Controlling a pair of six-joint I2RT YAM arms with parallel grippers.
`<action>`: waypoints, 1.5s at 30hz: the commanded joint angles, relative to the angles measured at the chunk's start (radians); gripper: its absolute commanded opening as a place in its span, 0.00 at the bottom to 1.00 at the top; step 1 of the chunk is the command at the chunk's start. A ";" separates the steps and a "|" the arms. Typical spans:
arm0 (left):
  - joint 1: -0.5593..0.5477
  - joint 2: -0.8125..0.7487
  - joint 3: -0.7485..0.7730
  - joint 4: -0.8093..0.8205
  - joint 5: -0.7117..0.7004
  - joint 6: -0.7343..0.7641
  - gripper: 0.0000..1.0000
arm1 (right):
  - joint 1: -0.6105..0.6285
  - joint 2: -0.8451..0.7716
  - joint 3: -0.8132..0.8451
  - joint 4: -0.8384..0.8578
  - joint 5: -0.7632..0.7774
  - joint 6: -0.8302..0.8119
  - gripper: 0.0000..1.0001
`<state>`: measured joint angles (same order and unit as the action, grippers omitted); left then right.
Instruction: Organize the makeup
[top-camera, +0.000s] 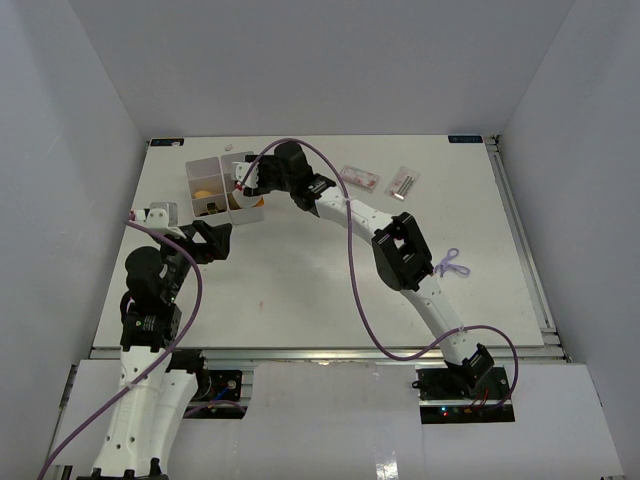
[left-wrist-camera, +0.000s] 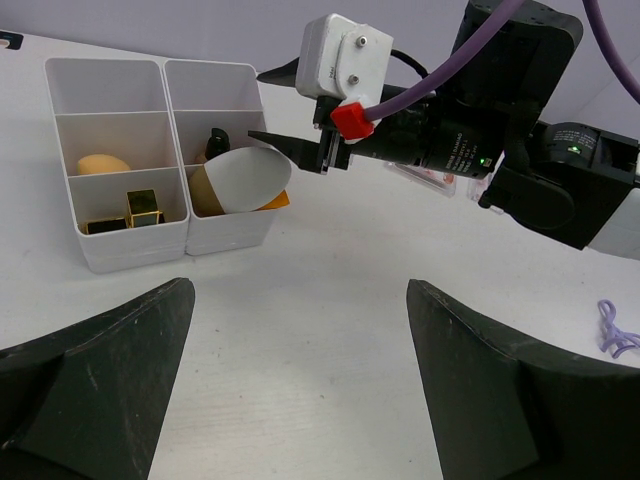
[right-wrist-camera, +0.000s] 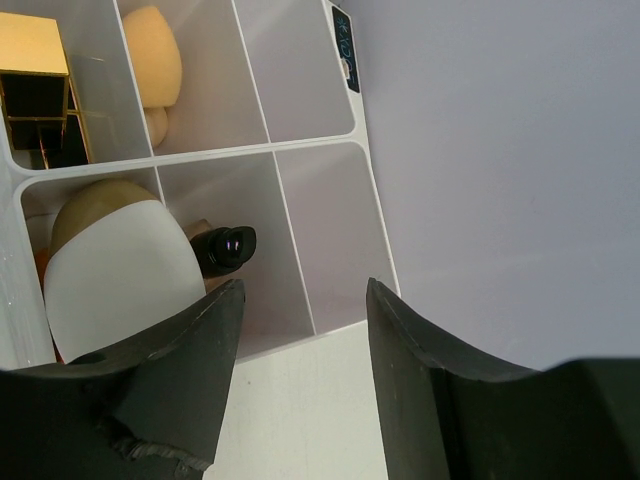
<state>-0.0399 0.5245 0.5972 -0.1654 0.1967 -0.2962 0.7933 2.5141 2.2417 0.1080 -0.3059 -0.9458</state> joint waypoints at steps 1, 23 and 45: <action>-0.003 0.005 0.013 -0.003 -0.009 0.005 0.98 | -0.007 -0.119 0.014 0.001 -0.018 0.056 0.60; -0.002 0.214 0.177 -0.645 -0.337 -0.636 0.98 | -0.195 -0.848 -0.869 -0.558 -0.772 0.465 0.90; 0.035 0.502 0.219 -0.916 -0.825 -0.769 0.98 | -0.270 -0.860 -0.991 -0.858 -0.831 0.078 0.93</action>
<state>-0.0298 1.0182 0.8289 -1.1185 -0.5261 -1.0970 0.5395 1.6316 1.1946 -0.4236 -1.0747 -0.5466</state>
